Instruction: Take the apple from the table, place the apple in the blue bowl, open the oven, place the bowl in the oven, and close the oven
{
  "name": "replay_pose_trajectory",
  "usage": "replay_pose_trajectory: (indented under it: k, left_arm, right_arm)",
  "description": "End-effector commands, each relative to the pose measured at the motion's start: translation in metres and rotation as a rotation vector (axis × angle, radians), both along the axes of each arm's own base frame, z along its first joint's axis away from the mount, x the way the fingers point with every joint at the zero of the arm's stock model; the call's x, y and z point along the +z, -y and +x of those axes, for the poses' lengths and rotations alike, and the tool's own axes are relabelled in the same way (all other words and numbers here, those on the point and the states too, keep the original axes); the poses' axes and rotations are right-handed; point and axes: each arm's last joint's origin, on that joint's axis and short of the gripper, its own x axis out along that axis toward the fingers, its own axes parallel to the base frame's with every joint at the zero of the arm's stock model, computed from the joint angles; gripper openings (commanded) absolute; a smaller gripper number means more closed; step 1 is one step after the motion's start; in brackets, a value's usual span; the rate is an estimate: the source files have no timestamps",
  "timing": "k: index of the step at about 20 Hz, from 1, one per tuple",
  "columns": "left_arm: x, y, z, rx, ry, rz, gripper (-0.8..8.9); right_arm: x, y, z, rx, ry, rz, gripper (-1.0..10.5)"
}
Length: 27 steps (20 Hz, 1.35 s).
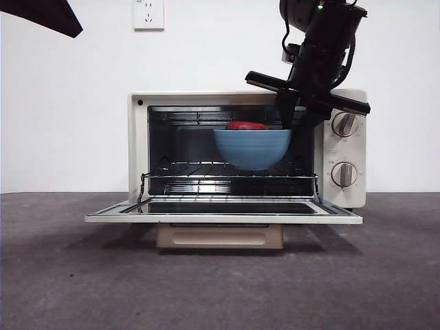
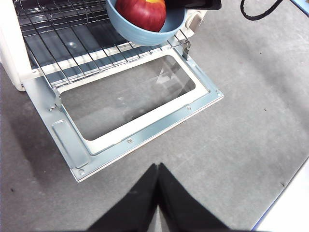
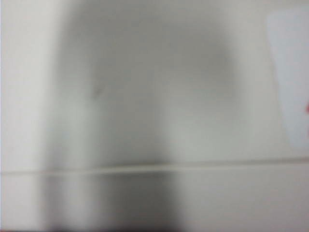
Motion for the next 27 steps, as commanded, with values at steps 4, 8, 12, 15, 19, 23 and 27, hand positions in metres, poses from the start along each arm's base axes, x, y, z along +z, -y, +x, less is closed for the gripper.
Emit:
replay_pose_trajectory:
  k: [4, 8, 12, 15, 19, 23, 27]
  left_arm:
    - [0.001, 0.002, 0.001, -0.011, 0.010, 0.007, 0.07]
    - [0.001, 0.002, 0.001, -0.011, 0.004, 0.009, 0.07]
    - [0.001, 0.002, 0.001, -0.011, 0.005, 0.009, 0.07]
    - [0.001, 0.002, 0.001, -0.011, 0.005, 0.009, 0.07]
    - [-0.003, 0.003, 0.009, 0.001, 0.006, 0.008, 0.07]
    - [-0.030, -0.005, 0.034, 0.122, -0.038, -0.031, 0.06]
    - [-0.065, -0.022, 0.065, 0.199, -0.138, -0.058, 0.06]
  right_arm:
    - [0.012, -0.008, 0.000, 0.000, 0.050, 0.030, 2.1]
    - [0.017, -0.009, -0.003, 0.006, 0.059, 0.033, 2.1]
    - [0.032, -0.006, -0.011, 0.014, 0.105, 0.031, 2.1]
    - [0.042, -0.003, -0.018, 0.016, 0.111, 0.026, 2.1]
    - [0.067, 0.006, -0.038, 0.075, 0.161, -0.011, 2.1]
    - [0.116, 0.024, -0.079, 0.158, 0.310, -0.060, 2.1]
    - [0.156, 0.053, -0.137, 0.253, 0.407, -0.134, 2.1]
